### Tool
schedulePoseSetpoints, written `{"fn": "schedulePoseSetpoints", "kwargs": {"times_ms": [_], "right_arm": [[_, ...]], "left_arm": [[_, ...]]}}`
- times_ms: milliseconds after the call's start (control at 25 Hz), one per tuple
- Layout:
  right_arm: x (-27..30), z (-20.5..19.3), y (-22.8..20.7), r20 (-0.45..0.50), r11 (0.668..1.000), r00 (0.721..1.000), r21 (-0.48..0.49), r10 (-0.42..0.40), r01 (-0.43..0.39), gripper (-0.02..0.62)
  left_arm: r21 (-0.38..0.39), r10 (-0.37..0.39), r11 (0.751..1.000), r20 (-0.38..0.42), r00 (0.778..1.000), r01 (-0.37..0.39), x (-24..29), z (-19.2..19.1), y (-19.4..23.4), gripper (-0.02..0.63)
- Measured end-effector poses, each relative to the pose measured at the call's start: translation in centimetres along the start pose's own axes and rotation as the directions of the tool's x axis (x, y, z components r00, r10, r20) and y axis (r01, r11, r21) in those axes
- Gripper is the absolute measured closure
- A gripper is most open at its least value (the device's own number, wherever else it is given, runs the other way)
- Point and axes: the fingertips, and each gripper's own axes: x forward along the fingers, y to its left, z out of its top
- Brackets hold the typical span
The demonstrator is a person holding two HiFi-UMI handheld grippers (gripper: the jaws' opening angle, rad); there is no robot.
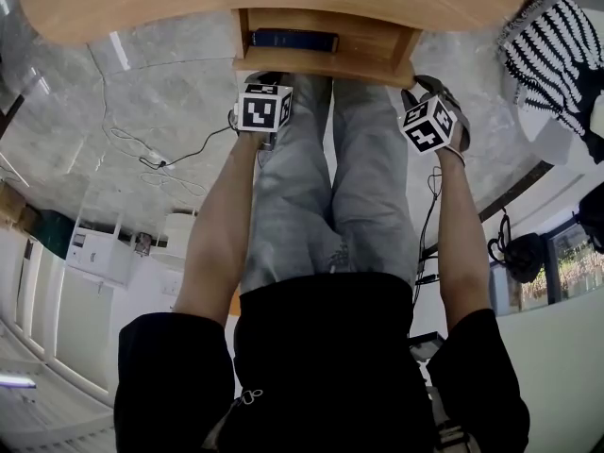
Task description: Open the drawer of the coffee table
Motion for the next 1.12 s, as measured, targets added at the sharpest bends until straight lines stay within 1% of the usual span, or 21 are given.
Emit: {"fn": "schedulePoseSetpoints", "kwargs": {"times_ms": [40, 80, 200, 280, 360, 480, 600, 680, 760, 880, 1000, 1120], "right_arm": [[-0.1, 0.0, 0.0, 0.004, 1.000, 1.000, 0.012, -0.004, 0.004, 0.460], [-0.1, 0.0, -0.1, 0.009, 0.999, 1.000, 0.030, -0.012, 0.011, 0.457], [-0.3, -0.2, -0.1, 0.021, 0.993, 0.999, 0.110, -0.049, 0.046, 0.454], [-0.4, -0.4, -0.1, 0.025, 0.979, 0.997, 0.193, -0.075, 0.069, 0.454], [-0.8, -0.6, -0.1, 0.035, 0.952, 0.995, 0.297, -0.092, 0.077, 0.456], [-1.9, -0.7, 0.4, 0.066, 0.896, 0.993, 0.440, -0.102, 0.062, 0.479], [-3.3, -0.1, 0.8, 0.098, 0.842, 0.987, 0.538, -0.124, 0.052, 0.497], [-4.3, 0.5, 0.7, 0.117, 0.819, 0.982, 0.571, -0.146, 0.053, 0.515], [-5.4, 1.2, 0.4, 0.138, 0.804, 0.976, 0.592, -0.169, 0.055, 0.546], [-7.3, 2.5, -0.1, 0.180, 0.782, 0.965, 0.622, -0.192, 0.040, 0.564], [-9.6, 4.2, -0.7, 0.228, 0.769, 0.951, 0.639, -0.210, 0.016, 0.572], [-12.3, 6.3, -1.1, 0.306, 0.760, 0.927, 0.649, -0.219, -0.035, 0.575]], "left_arm": [[-0.035, -0.004, 0.999, 0.008, 1.000, 0.005, 0.0, 0.3, -0.3, 0.597], [-0.050, -0.006, 0.999, 0.011, 1.000, 0.006, 0.0, 0.4, -0.5, 0.597], [-0.045, 0.000, 0.999, 0.011, 1.000, 0.001, -0.7, 0.2, -0.1, 0.597], [-0.050, 0.003, 0.999, 0.008, 1.000, -0.003, -1.3, 0.0, 0.6, 0.597], [-0.064, 0.003, 0.998, 0.011, 1.000, -0.003, -2.1, -0.2, 1.0, 0.597], [-0.073, 0.006, 0.997, 0.028, 1.000, -0.004, -3.5, -0.2, 1.1, 0.597], [-0.080, 0.014, 0.997, 0.057, 0.998, -0.009, -5.2, 0.3, 1.0, 0.597], [-0.085, 0.017, 0.996, 0.081, 0.997, -0.010, -6.4, 0.9, 0.9, 0.597], [-0.089, 0.022, 0.996, 0.104, 0.994, -0.013, -7.6, 1.8, 0.9, 0.597], [-0.092, 0.025, 0.996, 0.137, 0.990, -0.012, -9.8, 3.0, 0.7, 0.597], [-0.073, 0.016, 0.997, 0.181, 0.983, -0.003, -12.4, 4.5, 0.4, 0.597], [-0.044, 0.009, 0.999, 0.237, 0.971, 0.001, -15.3, 6.6, -0.2, 0.597]]}}
